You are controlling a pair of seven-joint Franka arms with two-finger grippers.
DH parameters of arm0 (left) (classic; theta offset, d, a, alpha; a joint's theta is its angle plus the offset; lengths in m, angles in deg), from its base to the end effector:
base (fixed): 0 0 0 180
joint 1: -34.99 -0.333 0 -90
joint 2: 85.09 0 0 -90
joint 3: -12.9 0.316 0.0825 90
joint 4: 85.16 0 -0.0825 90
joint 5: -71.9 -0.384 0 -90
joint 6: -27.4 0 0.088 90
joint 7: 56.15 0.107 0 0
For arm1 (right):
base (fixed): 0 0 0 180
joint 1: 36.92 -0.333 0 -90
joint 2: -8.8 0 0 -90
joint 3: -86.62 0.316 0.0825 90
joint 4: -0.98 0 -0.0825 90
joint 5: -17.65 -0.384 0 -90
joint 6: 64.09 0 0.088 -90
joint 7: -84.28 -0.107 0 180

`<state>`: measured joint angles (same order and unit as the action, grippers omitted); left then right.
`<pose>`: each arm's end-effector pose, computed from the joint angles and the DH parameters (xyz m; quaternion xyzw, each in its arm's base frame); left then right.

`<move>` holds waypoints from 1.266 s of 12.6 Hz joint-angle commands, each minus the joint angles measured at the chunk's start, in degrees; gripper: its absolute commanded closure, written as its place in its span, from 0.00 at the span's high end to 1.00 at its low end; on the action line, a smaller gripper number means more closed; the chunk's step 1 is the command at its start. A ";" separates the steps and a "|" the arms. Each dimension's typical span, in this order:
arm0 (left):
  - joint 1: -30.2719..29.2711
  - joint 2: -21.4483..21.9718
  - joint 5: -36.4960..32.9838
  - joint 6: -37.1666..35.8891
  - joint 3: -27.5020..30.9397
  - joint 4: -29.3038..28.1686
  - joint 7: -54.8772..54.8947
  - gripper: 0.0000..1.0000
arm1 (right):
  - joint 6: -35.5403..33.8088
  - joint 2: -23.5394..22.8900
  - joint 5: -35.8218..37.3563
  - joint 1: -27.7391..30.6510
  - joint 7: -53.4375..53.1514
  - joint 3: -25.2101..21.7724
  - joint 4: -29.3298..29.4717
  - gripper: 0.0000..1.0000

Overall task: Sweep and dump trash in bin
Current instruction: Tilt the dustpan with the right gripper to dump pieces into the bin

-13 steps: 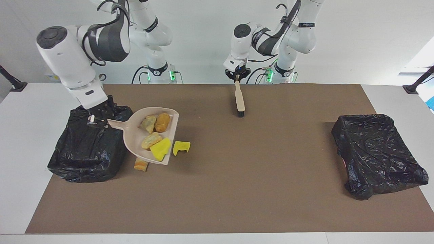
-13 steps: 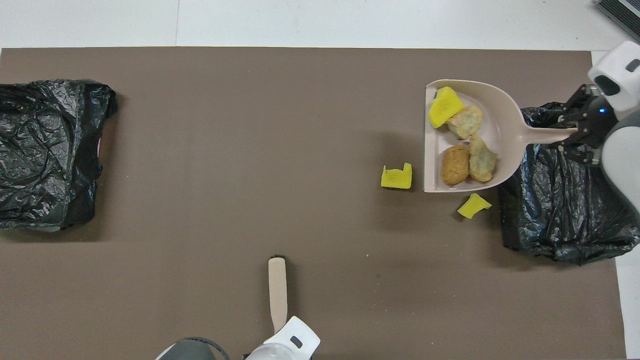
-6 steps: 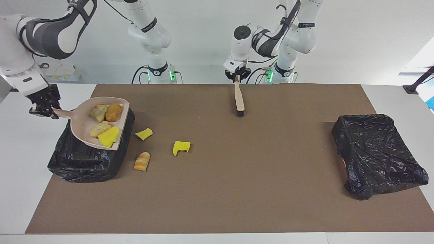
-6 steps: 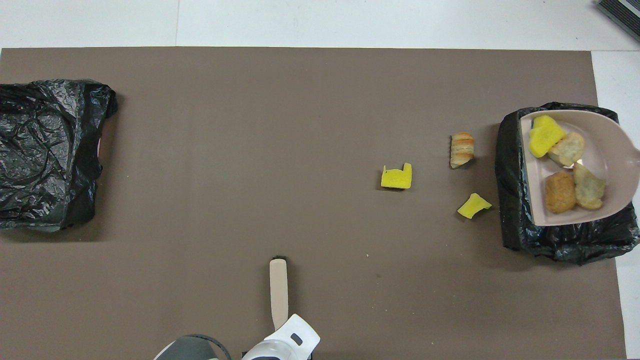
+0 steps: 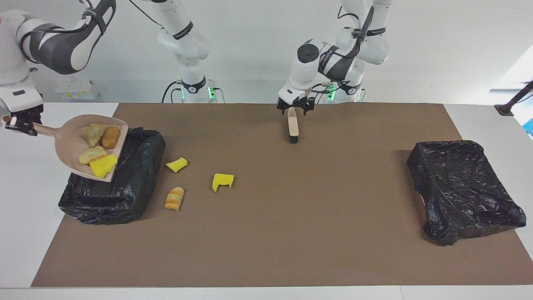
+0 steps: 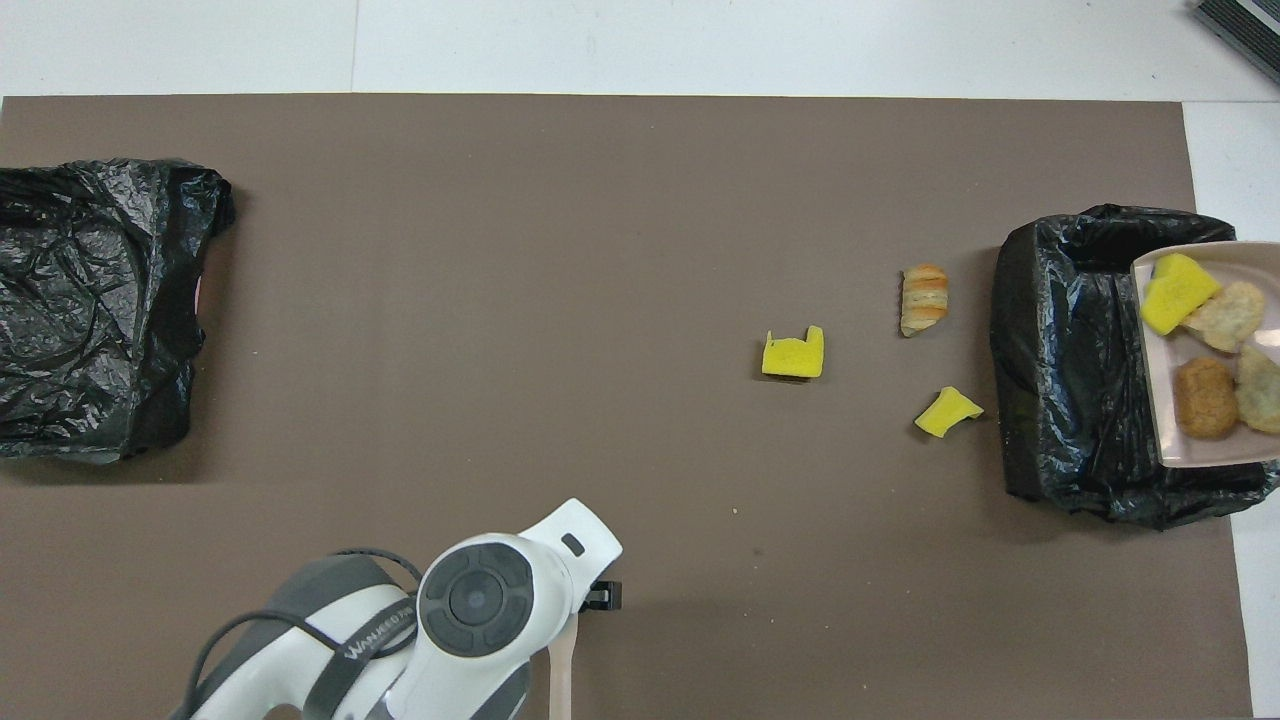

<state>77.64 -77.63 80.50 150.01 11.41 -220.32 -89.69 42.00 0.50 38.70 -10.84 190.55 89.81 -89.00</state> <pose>0.3353 -0.3344 0.3734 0.9960 -0.0489 -0.0718 0.0187 0.5608 -0.2698 0.5712 0.7078 0.6812 -0.1289 0.1356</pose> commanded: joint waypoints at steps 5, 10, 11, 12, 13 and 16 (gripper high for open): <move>-17.05 -3.25 -6.49 -18.24 -0.27 20.60 18.38 1.00 | -0.26 2.76 12.39 -3.12 -16.89 0.85 -4.23 0.00; -25.94 -3.16 -6.67 -32.67 -0.10 34.32 28.16 1.00 | 0.52 3.03 20.78 -5.07 -17.41 0.85 -4.86 0.00; -27.69 -3.16 -6.67 -35.04 -0.01 36.87 29.74 1.00 | 0.44 2.95 21.39 -5.07 -18.02 0.85 -4.51 0.00; -29.80 -3.07 -6.67 -37.33 0.08 39.42 31.41 1.00 | 0.52 2.77 21.40 -5.07 -20.12 0.77 -4.16 0.00; -31.99 -2.98 -6.67 -39.35 0.17 41.53 34.38 1.00 | 0.52 2.94 21.31 -4.81 -21.79 0.85 -3.89 0.00; -36.58 -3.24 -7.37 -43.85 0.17 45.06 39.94 1.00 | 0.17 4.52 20.00 -5.16 -22.60 1.99 -3.36 0.00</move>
<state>43.02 -79.71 74.34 108.97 12.22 -177.98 -52.06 41.92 2.84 58.50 -16.28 169.54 90.49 -91.71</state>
